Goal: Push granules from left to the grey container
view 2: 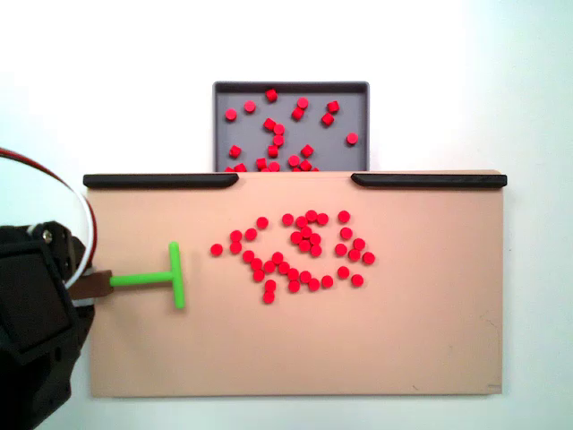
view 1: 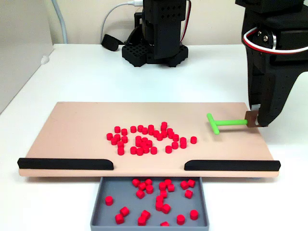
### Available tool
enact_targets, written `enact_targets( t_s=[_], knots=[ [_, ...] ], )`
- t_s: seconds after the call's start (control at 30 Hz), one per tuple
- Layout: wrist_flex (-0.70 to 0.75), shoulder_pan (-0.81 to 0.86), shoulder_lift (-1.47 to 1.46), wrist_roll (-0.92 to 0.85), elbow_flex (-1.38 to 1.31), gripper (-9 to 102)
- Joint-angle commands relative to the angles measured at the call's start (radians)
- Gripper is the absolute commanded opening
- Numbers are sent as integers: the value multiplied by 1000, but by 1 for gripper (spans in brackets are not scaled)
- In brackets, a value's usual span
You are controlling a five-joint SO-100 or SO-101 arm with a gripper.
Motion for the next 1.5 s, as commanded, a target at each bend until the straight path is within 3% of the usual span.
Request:
enact_targets(
  t_s=[0.0,1.47],
  knots=[
    [-18,14,8,9,-34,0],
    [-71,97,44,-29,64,0]
  ],
)
